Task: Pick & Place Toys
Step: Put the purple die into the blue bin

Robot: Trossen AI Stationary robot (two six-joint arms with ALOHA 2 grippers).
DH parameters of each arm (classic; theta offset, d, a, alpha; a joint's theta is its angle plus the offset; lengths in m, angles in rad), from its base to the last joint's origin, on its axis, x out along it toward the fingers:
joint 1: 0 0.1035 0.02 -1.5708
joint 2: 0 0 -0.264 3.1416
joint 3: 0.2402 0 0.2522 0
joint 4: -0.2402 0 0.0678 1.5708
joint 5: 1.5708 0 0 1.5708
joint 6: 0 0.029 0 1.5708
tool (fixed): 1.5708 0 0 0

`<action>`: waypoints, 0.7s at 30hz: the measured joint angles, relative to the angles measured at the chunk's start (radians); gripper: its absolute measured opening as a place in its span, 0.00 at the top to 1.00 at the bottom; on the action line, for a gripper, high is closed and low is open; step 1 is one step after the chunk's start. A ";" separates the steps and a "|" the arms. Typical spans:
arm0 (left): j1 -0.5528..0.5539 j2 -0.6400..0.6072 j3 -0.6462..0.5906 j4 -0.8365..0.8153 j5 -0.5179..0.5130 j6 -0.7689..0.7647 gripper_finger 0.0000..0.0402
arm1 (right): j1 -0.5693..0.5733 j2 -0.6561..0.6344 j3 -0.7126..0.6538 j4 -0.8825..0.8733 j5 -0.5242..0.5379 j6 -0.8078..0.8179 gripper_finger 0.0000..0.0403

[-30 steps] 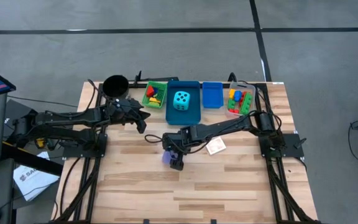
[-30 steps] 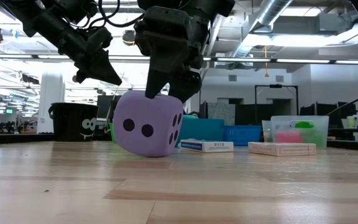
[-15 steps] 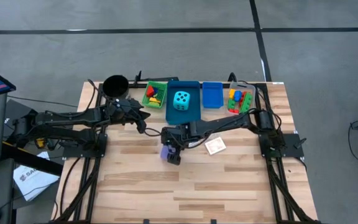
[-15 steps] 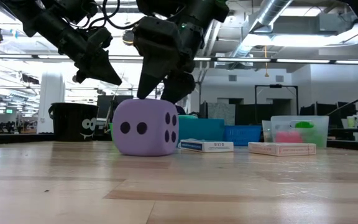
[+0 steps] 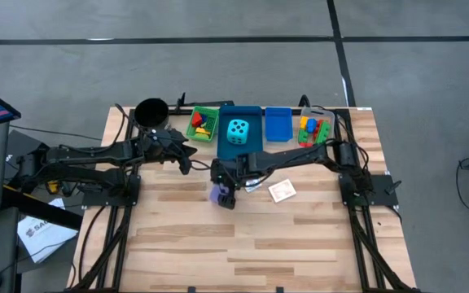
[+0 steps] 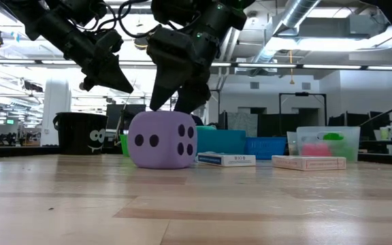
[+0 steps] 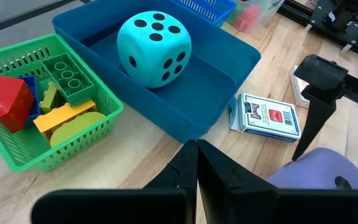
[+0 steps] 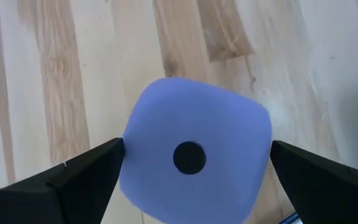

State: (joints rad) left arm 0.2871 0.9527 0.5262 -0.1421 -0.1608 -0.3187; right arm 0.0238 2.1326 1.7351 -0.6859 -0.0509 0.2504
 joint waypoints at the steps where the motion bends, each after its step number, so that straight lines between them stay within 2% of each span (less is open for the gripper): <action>1: 0.000 0.000 0.000 0.000 0.000 0.000 1.00 | -0.003 0.000 0.000 0.006 0.000 0.000 0.01; 17: 0.000 0.000 0.000 0.000 -0.004 -0.003 1.00 | -0.043 -0.019 0.001 0.005 0.001 -0.042 0.01; 21: 0.000 0.000 0.000 0.000 -0.005 -0.003 1.00 | -0.027 -0.055 0.000 -0.031 0.068 -0.053 0.01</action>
State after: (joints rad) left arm 0.2873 0.9527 0.5262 -0.1421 -0.1661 -0.3214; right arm -0.0029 2.0777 1.7356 -0.7171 0.0172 0.1975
